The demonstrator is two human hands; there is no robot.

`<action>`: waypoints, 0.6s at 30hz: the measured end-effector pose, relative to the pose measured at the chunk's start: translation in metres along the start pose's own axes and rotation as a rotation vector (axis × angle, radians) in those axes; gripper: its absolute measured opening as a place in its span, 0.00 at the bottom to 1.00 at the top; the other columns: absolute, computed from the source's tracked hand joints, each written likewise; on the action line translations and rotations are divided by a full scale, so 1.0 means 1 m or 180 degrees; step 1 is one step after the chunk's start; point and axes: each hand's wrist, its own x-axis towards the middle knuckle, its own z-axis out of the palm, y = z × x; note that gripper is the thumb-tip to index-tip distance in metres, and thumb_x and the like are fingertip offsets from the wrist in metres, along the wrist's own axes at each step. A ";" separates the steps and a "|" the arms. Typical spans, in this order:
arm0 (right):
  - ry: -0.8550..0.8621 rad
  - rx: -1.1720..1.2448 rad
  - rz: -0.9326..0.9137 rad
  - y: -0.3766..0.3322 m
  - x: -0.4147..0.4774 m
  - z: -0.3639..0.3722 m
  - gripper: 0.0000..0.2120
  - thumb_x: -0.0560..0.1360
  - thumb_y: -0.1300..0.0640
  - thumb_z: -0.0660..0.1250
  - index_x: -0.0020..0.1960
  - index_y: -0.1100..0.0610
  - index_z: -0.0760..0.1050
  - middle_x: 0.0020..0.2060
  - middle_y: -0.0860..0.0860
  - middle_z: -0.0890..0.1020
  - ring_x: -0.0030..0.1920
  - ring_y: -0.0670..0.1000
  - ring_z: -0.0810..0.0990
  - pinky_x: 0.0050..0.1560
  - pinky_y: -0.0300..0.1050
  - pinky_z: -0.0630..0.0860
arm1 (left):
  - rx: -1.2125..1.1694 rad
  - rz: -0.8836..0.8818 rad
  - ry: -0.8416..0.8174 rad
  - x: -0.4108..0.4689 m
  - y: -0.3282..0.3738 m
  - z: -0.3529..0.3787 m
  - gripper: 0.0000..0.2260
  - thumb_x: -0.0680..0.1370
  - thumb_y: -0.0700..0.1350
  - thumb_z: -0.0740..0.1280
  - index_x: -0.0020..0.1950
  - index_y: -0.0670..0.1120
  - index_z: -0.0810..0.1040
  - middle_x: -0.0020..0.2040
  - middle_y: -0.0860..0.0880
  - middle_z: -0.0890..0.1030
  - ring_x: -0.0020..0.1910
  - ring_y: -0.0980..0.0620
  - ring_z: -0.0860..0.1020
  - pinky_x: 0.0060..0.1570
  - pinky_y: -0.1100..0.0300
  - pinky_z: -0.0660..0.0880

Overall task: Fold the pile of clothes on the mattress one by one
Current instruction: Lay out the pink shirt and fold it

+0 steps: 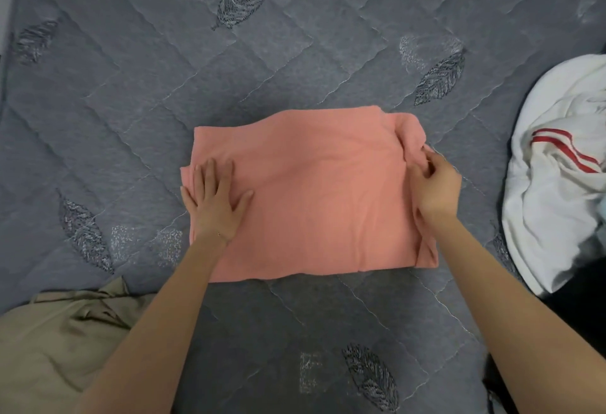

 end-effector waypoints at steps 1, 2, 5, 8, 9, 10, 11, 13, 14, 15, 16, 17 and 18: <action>0.0154 0.0057 0.0061 0.001 0.003 -0.004 0.04 0.74 0.62 0.62 0.44 0.56 0.74 0.34 0.44 0.74 0.38 0.46 0.69 0.44 0.43 0.67 | 0.0011 -0.0002 -0.0004 0.000 0.000 0.001 0.31 0.79 0.63 0.53 0.78 0.57 0.46 0.79 0.49 0.44 0.77 0.50 0.38 0.72 0.42 0.35; 0.0305 0.0097 0.0110 0.000 0.007 -0.007 0.07 0.74 0.61 0.62 0.37 0.57 0.69 0.28 0.45 0.67 0.35 0.47 0.64 0.39 0.44 0.64 | 0.0026 -0.0009 -0.0007 0.000 0.000 0.002 0.31 0.79 0.63 0.52 0.78 0.57 0.45 0.79 0.49 0.44 0.77 0.50 0.38 0.72 0.42 0.36; 0.0583 0.0255 0.0115 -0.002 0.013 -0.015 0.18 0.76 0.59 0.62 0.31 0.54 0.58 0.26 0.47 0.61 0.33 0.47 0.59 0.35 0.45 0.58 | 0.0187 -0.0033 -0.0018 -0.002 0.003 0.003 0.31 0.79 0.63 0.51 0.78 0.56 0.44 0.79 0.47 0.43 0.77 0.48 0.39 0.72 0.42 0.37; 0.0718 0.0479 0.0139 -0.004 0.020 -0.023 0.15 0.77 0.60 0.61 0.33 0.61 0.68 0.28 0.54 0.69 0.34 0.49 0.63 0.36 0.45 0.61 | 0.0363 -0.0077 0.0078 -0.006 0.015 0.001 0.30 0.80 0.62 0.51 0.79 0.55 0.46 0.79 0.43 0.45 0.77 0.44 0.41 0.73 0.40 0.40; 0.0744 0.0492 0.0098 -0.003 0.023 -0.026 0.13 0.77 0.59 0.61 0.37 0.66 0.73 0.32 0.59 0.74 0.35 0.53 0.66 0.38 0.48 0.66 | 0.0362 -0.0070 0.0106 -0.010 0.022 0.001 0.30 0.80 0.61 0.51 0.79 0.54 0.46 0.79 0.42 0.45 0.77 0.43 0.41 0.73 0.39 0.40; 0.0762 0.0482 0.0064 -0.002 0.026 -0.028 0.13 0.77 0.59 0.62 0.42 0.69 0.75 0.37 0.63 0.78 0.37 0.57 0.70 0.42 0.50 0.69 | 0.0281 -0.0030 0.0102 -0.014 0.030 0.002 0.30 0.80 0.61 0.51 0.79 0.55 0.47 0.79 0.41 0.45 0.77 0.42 0.41 0.74 0.39 0.40; 0.0777 0.0477 0.0028 0.000 0.030 -0.029 0.13 0.77 0.59 0.62 0.45 0.70 0.75 0.40 0.65 0.80 0.39 0.59 0.72 0.44 0.52 0.71 | 0.0143 0.0044 0.0063 -0.018 0.039 0.004 0.30 0.80 0.61 0.52 0.79 0.55 0.46 0.79 0.42 0.44 0.77 0.42 0.40 0.73 0.40 0.39; 0.0682 0.0438 0.0018 0.005 0.036 -0.030 0.13 0.77 0.58 0.63 0.45 0.69 0.76 0.39 0.60 0.80 0.39 0.58 0.73 0.44 0.49 0.70 | -0.0009 0.0236 -0.0028 -0.027 0.058 0.012 0.30 0.79 0.62 0.50 0.78 0.57 0.42 0.79 0.43 0.41 0.77 0.43 0.38 0.73 0.40 0.36; 0.0547 0.0430 0.0085 0.007 0.039 -0.030 0.12 0.77 0.56 0.64 0.47 0.66 0.78 0.38 0.55 0.79 0.38 0.54 0.73 0.44 0.45 0.70 | 0.0037 0.0311 -0.0049 -0.030 0.068 0.017 0.30 0.79 0.62 0.50 0.77 0.58 0.40 0.79 0.45 0.39 0.77 0.44 0.37 0.73 0.40 0.36; 0.0387 0.0406 0.0192 0.011 0.040 -0.029 0.12 0.77 0.54 0.65 0.52 0.62 0.79 0.41 0.51 0.79 0.40 0.49 0.74 0.45 0.41 0.69 | 0.0091 0.0347 -0.0063 -0.033 0.076 0.021 0.30 0.79 0.63 0.49 0.76 0.59 0.38 0.79 0.46 0.38 0.77 0.45 0.36 0.73 0.40 0.36; 0.0223 0.0363 0.0323 0.014 0.040 -0.030 0.15 0.77 0.51 0.67 0.59 0.59 0.78 0.45 0.48 0.78 0.44 0.47 0.75 0.48 0.37 0.68 | 0.0101 0.0354 -0.0062 -0.035 0.084 0.026 0.30 0.79 0.63 0.49 0.76 0.58 0.38 0.78 0.46 0.37 0.77 0.45 0.36 0.73 0.39 0.36; 0.0099 0.0336 0.0437 0.018 0.037 -0.031 0.20 0.76 0.49 0.68 0.64 0.58 0.75 0.48 0.47 0.77 0.47 0.46 0.75 0.50 0.35 0.68 | 0.0072 0.0349 -0.0037 -0.037 0.091 0.029 0.30 0.79 0.62 0.50 0.76 0.58 0.40 0.79 0.46 0.38 0.77 0.45 0.36 0.73 0.39 0.36; 0.0036 0.0338 0.0502 0.023 0.032 -0.032 0.23 0.75 0.47 0.70 0.65 0.57 0.72 0.50 0.46 0.77 0.49 0.46 0.75 0.51 0.35 0.68 | 0.0019 0.0345 0.0010 -0.038 0.097 0.031 0.30 0.79 0.62 0.51 0.77 0.56 0.43 0.79 0.46 0.39 0.77 0.45 0.37 0.73 0.39 0.37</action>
